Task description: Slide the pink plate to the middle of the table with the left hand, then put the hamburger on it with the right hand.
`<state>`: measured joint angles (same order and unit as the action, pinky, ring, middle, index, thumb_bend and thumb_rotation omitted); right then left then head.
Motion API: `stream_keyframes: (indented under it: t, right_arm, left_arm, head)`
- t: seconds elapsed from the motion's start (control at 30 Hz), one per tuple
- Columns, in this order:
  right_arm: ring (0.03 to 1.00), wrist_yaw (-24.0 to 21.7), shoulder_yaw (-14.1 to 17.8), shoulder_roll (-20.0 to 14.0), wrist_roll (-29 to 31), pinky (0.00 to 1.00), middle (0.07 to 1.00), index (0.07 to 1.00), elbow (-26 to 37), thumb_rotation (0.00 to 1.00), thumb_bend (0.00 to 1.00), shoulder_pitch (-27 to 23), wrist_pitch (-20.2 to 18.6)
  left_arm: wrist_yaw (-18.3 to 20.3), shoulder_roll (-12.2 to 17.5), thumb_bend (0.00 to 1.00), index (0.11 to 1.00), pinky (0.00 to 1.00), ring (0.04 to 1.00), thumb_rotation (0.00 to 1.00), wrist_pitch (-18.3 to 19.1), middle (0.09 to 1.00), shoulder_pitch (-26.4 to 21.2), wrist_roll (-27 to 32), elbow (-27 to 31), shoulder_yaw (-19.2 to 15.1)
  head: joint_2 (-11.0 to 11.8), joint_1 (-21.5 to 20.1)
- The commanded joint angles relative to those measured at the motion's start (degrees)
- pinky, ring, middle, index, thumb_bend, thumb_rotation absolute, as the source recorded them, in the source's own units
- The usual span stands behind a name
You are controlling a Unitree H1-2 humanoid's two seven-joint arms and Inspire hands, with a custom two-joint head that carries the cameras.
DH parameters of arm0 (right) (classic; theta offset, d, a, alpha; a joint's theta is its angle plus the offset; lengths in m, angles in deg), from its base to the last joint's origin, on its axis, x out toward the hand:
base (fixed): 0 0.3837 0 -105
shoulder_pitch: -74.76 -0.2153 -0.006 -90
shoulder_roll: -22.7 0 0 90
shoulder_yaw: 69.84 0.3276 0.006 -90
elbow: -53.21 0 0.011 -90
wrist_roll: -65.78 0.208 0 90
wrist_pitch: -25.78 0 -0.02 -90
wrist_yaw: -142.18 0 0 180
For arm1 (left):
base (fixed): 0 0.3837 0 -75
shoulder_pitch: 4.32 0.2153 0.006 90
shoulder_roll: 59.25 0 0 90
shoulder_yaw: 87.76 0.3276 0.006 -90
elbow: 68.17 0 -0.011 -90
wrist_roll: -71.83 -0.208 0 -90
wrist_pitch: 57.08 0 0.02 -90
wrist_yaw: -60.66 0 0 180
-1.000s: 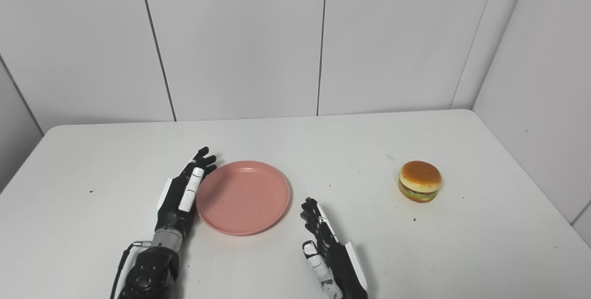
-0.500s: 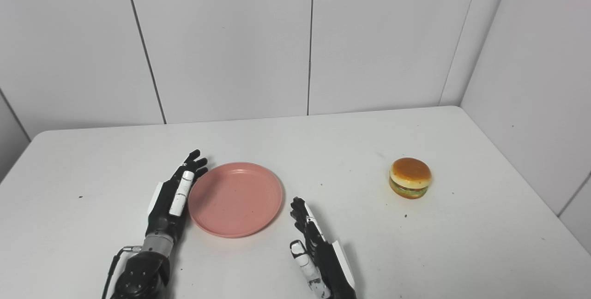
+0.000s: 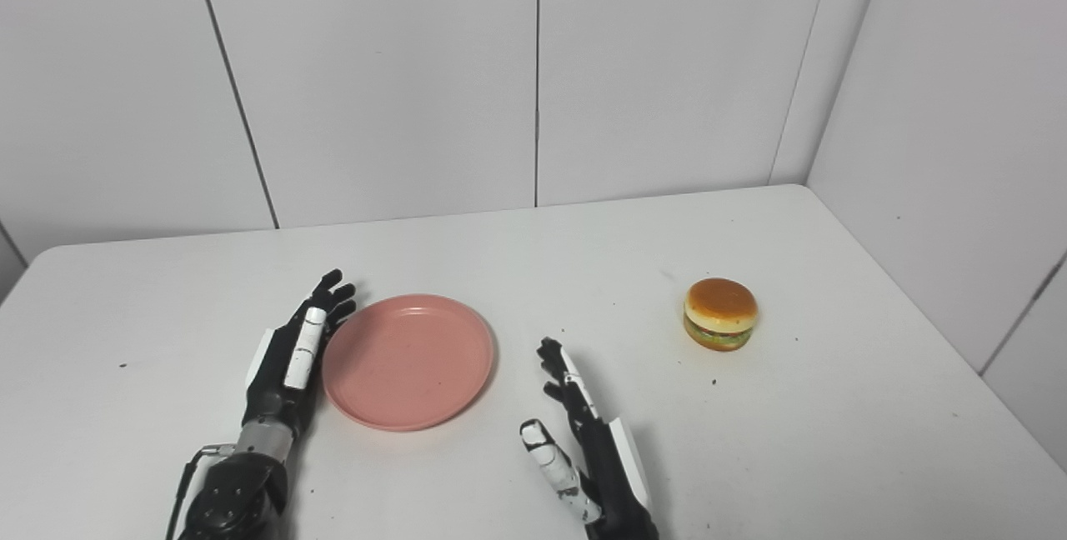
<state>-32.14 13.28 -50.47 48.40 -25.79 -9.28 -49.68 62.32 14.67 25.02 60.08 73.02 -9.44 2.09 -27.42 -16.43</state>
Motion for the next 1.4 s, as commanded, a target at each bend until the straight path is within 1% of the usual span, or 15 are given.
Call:
stream_keyframes:
  t: [0.0, 0.07, 0.1, 0.2, 0.3, 0.33, 0.43, 0.57, 0.77, 0.93, 1.0, 1.07, 1.17, 1.27, 1.37]
  right_arm:
    - [0.938, 0.32, -0.05, 0.87, -4.00, 0.85, 0.951, 0.954, 4.06, 0.96, 0.80, 1.46, -2.97]
    - [0.922, -0.33, 0.51, 0.23, -7.88, 0.86, 0.951, 0.961, 7.11, 0.93, 0.79, 0.71, -6.96]
    - [0.918, -0.92, 0.88, -0.21, -9.24, 0.86, 0.951, 0.962, 8.49, 0.92, 0.79, 0.20, -9.16]
    - [0.914, -3.82, 2.07, -1.87, -11.91, 0.81, 0.964, 0.958, 12.44, 0.85, 0.84, -1.59, -15.50]
    - [0.912, -6.23, 3.14, -4.33, -13.89, 0.81, 0.952, 0.953, 14.71, 0.82, 0.86, -3.53, -18.00]
    - [0.912, -6.98, 3.68, -5.35, -14.11, 0.82, 0.948, 0.947, 15.31, 0.82, 0.90, -4.25, -18.55]
    - [0.930, -8.89, 5.04, -8.34, -14.55, 0.86, 0.959, 0.945, 16.86, 0.81, 0.94, -6.30, -20.09]
    - [0.933, -9.21, 7.27, -11.24, -15.12, 0.86, 0.955, 0.936, 17.09, 0.83, 0.95, -8.64, -21.08]
    - [0.901, -9.71, 9.87, -16.48, -16.71, 0.80, 0.937, 0.937, 16.04, 0.84, 0.93, -11.20, -21.17]
    - [0.875, -7.12, 11.60, -20.33, -18.96, 0.76, 0.917, 0.924, 12.26, 0.86, 0.92, -12.73, -18.83]
    - [0.863, -6.31, 11.63, -21.68, -20.59, 0.74, 0.916, 0.923, 11.10, 0.87, 0.91, -13.22, -18.32]
    - [0.835, -4.40, 11.32, -23.80, -24.65, 0.71, 0.895, 0.898, 9.18, 0.89, 0.91, -14.11, -17.60]
    - [0.846, -2.43, 10.70, -26.42, -28.58, 0.75, 0.888, 0.892, 6.17, 0.88, 0.90, -15.50, -16.90]
    - [0.878, -1.25, 10.44, -27.81, -29.74, 0.80, 0.886, 0.886, 3.90, 0.85, 0.92, -16.68, -17.45]
    - [0.871, 0.49, 10.26, -28.83, -29.76, 0.78, 0.877, 0.879, 0.68, 0.83, 0.92, -17.68, -17.32]
  left_arm:
    - [0.21, 1.09, 0.77, 0.892, 0.89, 0.902, 0.94, 0.93, 0.887, 0.98, 0.84, -3.07, -0.79]
    - [0.43, 1.06, 0.76, 0.890, 0.90, 0.903, 0.94, 0.92, 0.885, 0.91, 0.91, -3.16, -0.92]
    - [0.73, 1.04, 0.76, 0.890, 0.90, 0.902, 0.94, 0.86, 0.884, 0.85, 1.11, -3.35, -1.04]
    - [1.08, 1.09, 0.76, 0.895, 0.92, 0.907, 0.94, 0.83, 0.886, 0.76, 1.37, -3.79, -1.16]
    - [1.16, 1.10, 0.77, 0.893, 0.92, 0.903, 0.94, 0.95, 0.886, 0.91, 1.30, -3.74, -1.15]
    - [1.14, 1.05, 0.76, 0.893, 0.92, 0.898, 0.93, 0.87, 0.881, 0.94, 1.25, -3.88, -1.12]
    - [1.13, 0.96, 0.78, 0.892, 0.90, 0.892, 0.93, 0.69, 0.874, 1.04, 1.22, -4.10, -1.05]
    - [1.46, 0.86, 0.77, 0.893, 0.90, 0.894, 0.93, 0.33, 0.872, 1.05, 1.33, -4.32, -0.89]
    - [1.87, 1.01, 0.76, 0.894, 0.92, 0.906, 0.93, 0.91, 0.873, 1.01, 1.55, -3.98, -0.95]
    - [1.68, 1.32, 0.75, 0.896, 0.92, 0.906, 0.93, 1.03, 0.873, 0.89, 0.98, -4.20, -0.77]
    - [1.69, 1.48, 0.74, 0.895, 0.92, 0.902, 0.93, 0.67, 0.873, 0.80, 0.70, -4.47, -0.57]
    - [1.58, 1.55, 0.72, 0.892, 0.90, 0.892, 0.93, 0.51, 0.871, 0.81, 0.08, -4.21, -0.08]
    - [1.61, 1.61, 0.71, 0.892, 0.90, 0.893, 0.92, 0.74, 0.873, 0.70, 0.02, -3.85, 0.21]
    - [1.61, 1.65, 0.70, 0.891, 0.90, 0.890, 0.92, 0.80, 0.873, 0.55, 0.21, -3.82, 0.30]
    - [1.84, 1.81, 0.70, 0.890, 0.92, 0.892, 0.92, 0.92, 0.872, 0.50, 0.42, -3.92, 0.32]
  head:
    - [-0.04, -0.17]
    - [-0.04, -0.17]
    - [0.48, -0.73]
    - [0.48, -0.73]
    - [0.48, -0.73]
    - [0.88, -1.37]
    - [0.88, -1.37]
    - [1.07, -1.35]
    - [1.21, -1.29]
    - [1.46, -1.28]
    - [1.55, -1.28]
    - [1.55, -1.28]
    - [1.68, -1.27]
    - [1.59, -1.37]
    - [1.64, -1.27]
